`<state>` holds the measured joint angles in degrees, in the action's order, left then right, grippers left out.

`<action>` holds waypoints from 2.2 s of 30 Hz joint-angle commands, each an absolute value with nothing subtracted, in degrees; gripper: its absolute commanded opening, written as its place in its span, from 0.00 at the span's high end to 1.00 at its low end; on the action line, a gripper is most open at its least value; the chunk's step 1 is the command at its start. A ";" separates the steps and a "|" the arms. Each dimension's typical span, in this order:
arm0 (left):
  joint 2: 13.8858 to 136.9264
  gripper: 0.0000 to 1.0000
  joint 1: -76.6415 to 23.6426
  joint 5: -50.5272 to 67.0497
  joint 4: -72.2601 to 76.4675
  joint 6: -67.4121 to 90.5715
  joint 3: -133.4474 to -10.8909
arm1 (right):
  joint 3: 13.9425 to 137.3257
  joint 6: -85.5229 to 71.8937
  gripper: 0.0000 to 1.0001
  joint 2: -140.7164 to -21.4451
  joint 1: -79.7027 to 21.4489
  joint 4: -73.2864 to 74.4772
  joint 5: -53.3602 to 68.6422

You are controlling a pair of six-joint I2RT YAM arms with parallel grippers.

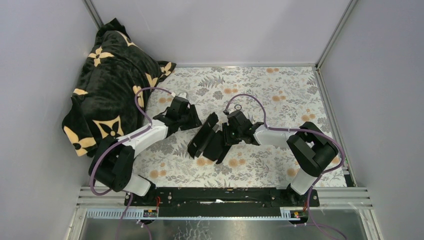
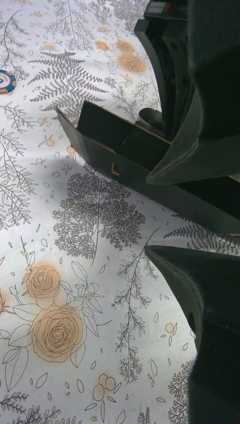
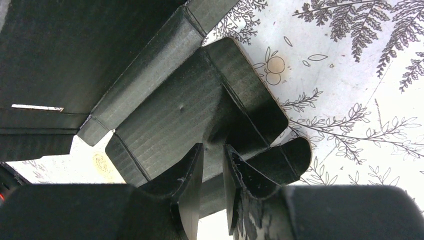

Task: Fold the paper box
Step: Fold the paper box at the center of the board.

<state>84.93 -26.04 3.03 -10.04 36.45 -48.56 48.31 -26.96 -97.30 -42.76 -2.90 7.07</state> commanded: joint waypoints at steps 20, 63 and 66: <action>78.31 0.45 -25.97 5.43 -8.17 37.14 -44.96 | 46.50 -26.68 0.71 -101.73 -43.07 1.83 6.69; 72.10 0.39 -26.02 7.58 -8.74 37.85 -41.32 | 47.20 -26.35 0.72 -103.84 -43.07 1.43 7.62; 72.49 0.41 -25.97 8.27 -8.07 38.00 -41.01 | 47.11 -26.39 0.72 -103.84 -43.08 1.32 7.62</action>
